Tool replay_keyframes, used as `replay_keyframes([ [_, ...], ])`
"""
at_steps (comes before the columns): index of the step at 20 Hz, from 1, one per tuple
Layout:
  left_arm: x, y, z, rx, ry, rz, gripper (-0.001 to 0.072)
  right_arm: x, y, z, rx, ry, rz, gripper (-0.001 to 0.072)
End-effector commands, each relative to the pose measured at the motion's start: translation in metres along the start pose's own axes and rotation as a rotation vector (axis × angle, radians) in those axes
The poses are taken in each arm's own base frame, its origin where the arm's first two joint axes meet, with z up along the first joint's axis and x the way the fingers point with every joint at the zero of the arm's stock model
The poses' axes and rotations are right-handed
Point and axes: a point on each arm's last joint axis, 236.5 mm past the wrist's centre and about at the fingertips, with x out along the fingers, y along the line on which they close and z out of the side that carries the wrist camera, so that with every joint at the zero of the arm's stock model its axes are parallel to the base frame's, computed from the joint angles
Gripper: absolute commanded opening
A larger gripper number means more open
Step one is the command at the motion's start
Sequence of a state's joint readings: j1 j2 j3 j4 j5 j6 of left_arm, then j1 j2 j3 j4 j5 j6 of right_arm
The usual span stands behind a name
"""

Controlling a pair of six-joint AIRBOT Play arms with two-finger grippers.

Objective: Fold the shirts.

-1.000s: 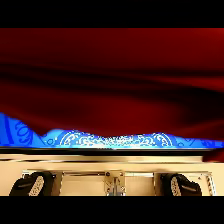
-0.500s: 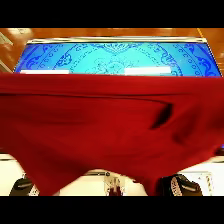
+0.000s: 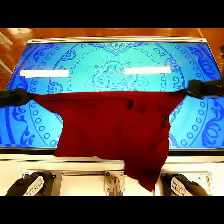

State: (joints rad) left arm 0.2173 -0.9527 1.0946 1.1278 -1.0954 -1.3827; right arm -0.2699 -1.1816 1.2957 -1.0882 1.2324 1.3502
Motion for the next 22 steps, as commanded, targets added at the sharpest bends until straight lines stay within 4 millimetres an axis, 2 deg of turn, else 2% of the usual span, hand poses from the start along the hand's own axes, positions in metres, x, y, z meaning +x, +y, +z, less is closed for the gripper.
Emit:
replay_keyframes([
  [1,0.098,0.026,0.027,-0.083,0.001,-0.057,0.0042,0.100,-0.012,0.050,0.058,-0.147,0.078,0.0063],
  [3,0.137,0.031,0.048,-0.089,0.001,-0.106,0.0042,0.139,-0.003,0.063,-0.103,-0.189,0.014,0.0063],
  [4,0.152,0.034,0.058,-0.102,0.003,-0.118,0.0042,0.151,-0.003,0.077,-0.113,-0.256,-0.023,0.0063],
  [6,0.174,0.043,0.075,-0.101,-0.004,-0.118,0.0042,0.160,-0.009,0.111,-0.035,-0.422,-0.066,0.0063],
  [7,0.182,0.048,0.083,-0.101,-0.017,-0.113,0.0042,0.165,-0.013,0.119,0.001,-0.472,-0.078,0.0063],
  [8,0.190,0.053,0.091,-0.104,-0.036,-0.104,0.0042,0.172,-0.017,0.120,0.022,-0.486,-0.085,0.0063],
  [10,0.205,0.061,0.098,-0.138,-0.077,-0.094,0.0042,0.190,-0.023,0.108,0.033,-0.437,-0.086,0.0063],
  [12,0.223,0.059,0.089,-0.177,-0.058,-0.113,0.0042,0.206,-0.025,0.091,0.038,-0.369,-0.080,0.0063],
  [15,0.246,0.048,0.063,-0.174,0.024,-0.137,0.0043,0.223,-0.028,0.072,0.047,-0.297,-0.073,0.0063],
  [17,0.250,0.046,0.053,-0.176,0.061,-0.149,0.0043,0.228,-0.027,0.061,0.047,-0.250,-0.064,0.0063],
  [20,0.242,0.044,0.039,-0.182,0.131,-0.180,0.0042,0.217,-0.028,0.047,0.016,-0.170,-0.060,0.0064],
  [22,0.231,0.045,0.009,-0.187,0.264,-0.219,0.0042,0.198,-0.032,0.029,-0.014,-0.071,-0.061,0.0064],
])
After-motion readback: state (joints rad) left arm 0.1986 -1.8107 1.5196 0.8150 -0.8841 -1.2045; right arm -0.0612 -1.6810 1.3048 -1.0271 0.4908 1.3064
